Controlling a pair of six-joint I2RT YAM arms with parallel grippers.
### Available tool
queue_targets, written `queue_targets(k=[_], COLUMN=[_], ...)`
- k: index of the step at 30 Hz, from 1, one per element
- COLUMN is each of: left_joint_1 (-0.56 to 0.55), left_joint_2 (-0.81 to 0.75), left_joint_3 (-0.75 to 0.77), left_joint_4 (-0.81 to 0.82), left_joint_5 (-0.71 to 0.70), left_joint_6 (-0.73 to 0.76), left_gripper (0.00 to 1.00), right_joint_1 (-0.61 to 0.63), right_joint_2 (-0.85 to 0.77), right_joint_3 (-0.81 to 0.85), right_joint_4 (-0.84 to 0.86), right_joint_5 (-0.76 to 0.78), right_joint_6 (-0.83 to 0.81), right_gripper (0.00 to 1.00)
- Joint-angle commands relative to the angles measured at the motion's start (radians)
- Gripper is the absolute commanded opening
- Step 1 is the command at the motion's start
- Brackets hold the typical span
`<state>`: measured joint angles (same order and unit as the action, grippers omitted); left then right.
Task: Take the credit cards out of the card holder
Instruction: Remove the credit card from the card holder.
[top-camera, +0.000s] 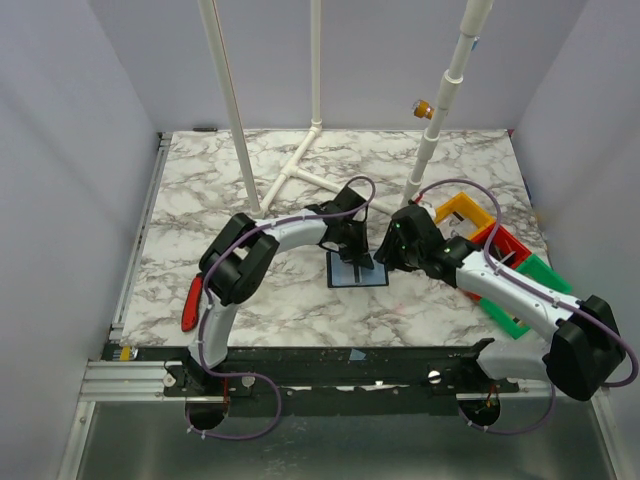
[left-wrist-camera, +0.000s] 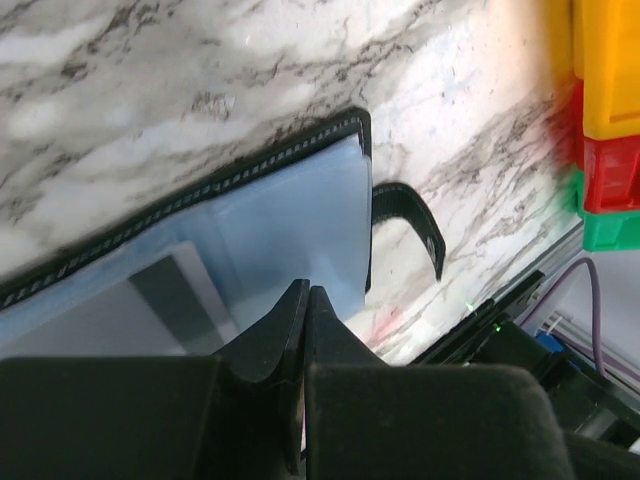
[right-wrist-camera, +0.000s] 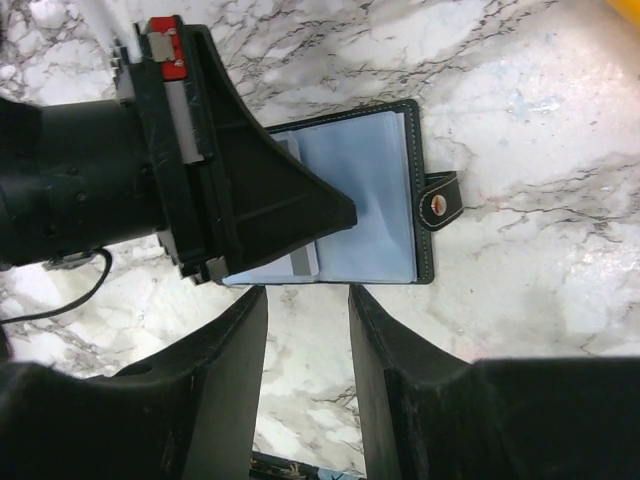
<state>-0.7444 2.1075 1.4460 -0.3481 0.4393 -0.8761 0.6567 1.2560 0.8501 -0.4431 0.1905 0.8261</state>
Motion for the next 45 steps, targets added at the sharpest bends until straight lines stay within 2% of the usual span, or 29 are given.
queue_targets(k=[1, 7, 12, 19, 45], left_joint_1=[0.028, 0.085, 0.11, 0.112, 0.112], left_joint_2=[-0.157, -0.293, -0.322, -0.292, -0.19], left_joint_3=[-0.053, -0.21, -0.287, -0.29, -0.24], left_joint_4=[-0.037, -0.048, -0.031, -0.017, -0.003], left_joint_5=[-0.051, -0.125, -0.131, -0.118, -0.077], left_joint_6=[0.039, 0.072, 0.095, 0.101, 0.099], left_gripper=[0.0, 0.0, 0.01, 0.0, 0.0], right_joint_1=[-0.017, -0.046, -0.075, -0.104, -0.148], right_joint_2=[0.007, 0.064, 0.158, 0.26, 0.352], right_joint_3=[-0.003, -0.056, -0.077, -0.09, -0.123], right_joint_4=[0.047, 0.216, 0.332, 0.405, 0.49], right_joint_5=[-0.085, -0.261, -0.344, -0.39, -0.451], right_joint_6=[-0.03, -0.02, -0.015, -0.015, -0.018], right_gripper=[0.42, 0.42, 0.42, 0.42, 0.41])
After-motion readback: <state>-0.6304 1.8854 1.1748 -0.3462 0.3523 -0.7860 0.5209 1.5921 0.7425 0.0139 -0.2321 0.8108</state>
